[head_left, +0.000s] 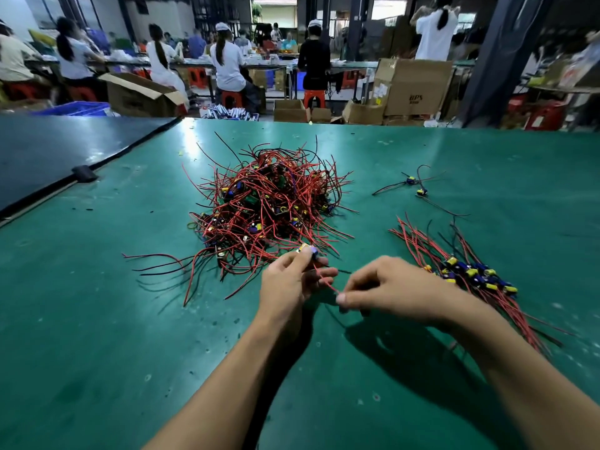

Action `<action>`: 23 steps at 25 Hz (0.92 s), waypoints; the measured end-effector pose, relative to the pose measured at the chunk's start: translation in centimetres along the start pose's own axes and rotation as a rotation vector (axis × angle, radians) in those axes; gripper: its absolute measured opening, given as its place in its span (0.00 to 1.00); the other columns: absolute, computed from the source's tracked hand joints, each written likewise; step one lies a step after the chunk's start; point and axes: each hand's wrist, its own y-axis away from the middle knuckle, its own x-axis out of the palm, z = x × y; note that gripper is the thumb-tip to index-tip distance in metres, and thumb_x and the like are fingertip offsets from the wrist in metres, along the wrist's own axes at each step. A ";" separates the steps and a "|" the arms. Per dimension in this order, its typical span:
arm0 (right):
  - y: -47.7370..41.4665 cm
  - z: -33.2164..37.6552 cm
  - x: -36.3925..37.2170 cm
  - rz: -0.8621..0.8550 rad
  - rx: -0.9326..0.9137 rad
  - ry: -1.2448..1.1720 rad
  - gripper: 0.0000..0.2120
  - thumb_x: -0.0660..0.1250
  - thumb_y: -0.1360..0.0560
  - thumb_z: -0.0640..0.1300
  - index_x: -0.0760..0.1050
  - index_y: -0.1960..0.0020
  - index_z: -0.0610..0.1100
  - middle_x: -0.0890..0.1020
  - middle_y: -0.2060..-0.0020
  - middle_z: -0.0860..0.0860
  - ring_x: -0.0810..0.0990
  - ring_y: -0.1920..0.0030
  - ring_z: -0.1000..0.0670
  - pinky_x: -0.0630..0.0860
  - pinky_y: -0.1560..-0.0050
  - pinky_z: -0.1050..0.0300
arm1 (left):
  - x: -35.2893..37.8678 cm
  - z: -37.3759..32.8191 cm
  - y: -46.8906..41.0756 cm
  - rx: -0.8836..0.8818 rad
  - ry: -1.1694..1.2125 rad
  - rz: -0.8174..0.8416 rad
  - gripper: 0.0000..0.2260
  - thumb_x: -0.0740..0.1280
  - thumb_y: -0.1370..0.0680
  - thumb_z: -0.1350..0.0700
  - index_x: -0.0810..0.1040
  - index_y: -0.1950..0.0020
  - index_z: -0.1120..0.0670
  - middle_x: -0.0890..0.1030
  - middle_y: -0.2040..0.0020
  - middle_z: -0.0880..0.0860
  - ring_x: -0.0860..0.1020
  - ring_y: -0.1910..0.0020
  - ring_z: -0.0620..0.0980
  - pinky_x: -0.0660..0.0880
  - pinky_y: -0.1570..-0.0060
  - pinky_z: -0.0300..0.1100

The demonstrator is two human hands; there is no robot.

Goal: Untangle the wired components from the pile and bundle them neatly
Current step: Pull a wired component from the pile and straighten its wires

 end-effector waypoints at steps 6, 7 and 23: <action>3.5 -3.3 -0.3 0.242 0.066 -0.626 0.23 0.69 0.27 0.66 0.82 0.62 0.46 0.73 0.73 0.52 0.67 0.76 0.56 0.61 0.77 0.66 | 0.5 -0.3 1.5 -0.036 -0.305 0.187 0.05 0.67 0.22 0.57 0.80 0.56 0.58 0.84 0.64 0.56 0.74 0.75 0.46 0.68 0.73 0.37; 3.8 -3.9 -1.0 0.211 0.067 -0.756 0.24 0.72 0.30 0.67 0.81 0.62 0.45 0.72 0.73 0.50 0.65 0.79 0.56 0.59 0.80 0.67 | 0.6 -0.3 1.6 -0.018 -0.305 0.190 0.06 0.67 0.22 0.57 0.81 0.57 0.56 0.83 0.66 0.56 0.74 0.73 0.47 0.68 0.71 0.37; 1.3 -4.5 2.0 -0.174 0.013 -1.003 0.15 0.80 0.38 0.50 0.86 0.53 0.47 0.81 0.62 0.49 0.72 0.65 0.53 0.65 0.68 0.63 | 1.3 0.9 3.3 -0.134 -0.368 0.536 0.11 0.69 0.30 0.56 0.83 0.51 0.60 0.76 0.68 0.52 0.70 0.76 0.50 0.67 0.71 0.41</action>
